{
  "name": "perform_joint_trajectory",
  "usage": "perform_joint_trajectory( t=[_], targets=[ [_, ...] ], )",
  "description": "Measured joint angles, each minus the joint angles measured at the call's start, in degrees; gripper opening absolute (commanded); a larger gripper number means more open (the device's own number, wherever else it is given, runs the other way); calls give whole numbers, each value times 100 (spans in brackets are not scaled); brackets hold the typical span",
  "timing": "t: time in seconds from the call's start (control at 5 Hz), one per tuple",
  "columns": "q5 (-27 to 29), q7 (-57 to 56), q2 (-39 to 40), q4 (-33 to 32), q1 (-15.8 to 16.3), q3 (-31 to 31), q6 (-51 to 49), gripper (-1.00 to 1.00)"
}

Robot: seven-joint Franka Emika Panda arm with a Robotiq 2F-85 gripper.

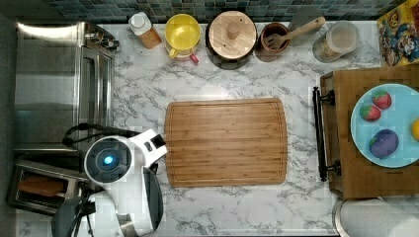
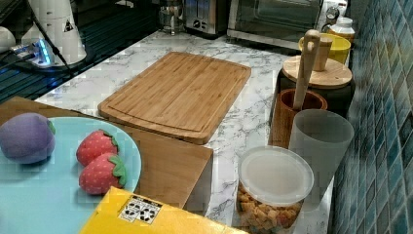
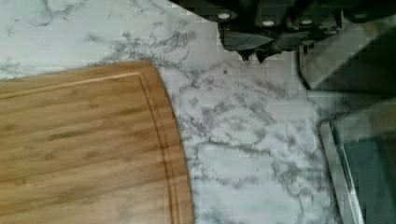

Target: Turn on the toaster.

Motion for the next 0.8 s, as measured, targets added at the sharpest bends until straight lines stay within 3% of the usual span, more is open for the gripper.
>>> perform_joint_trajectory(
  t=[0.4, 0.8],
  targets=[
    [129, -13, -37, -90, 190, 548, 192, -100],
    [414, 186, -73, -179, 368, 723, 256, -100]
  ],
)
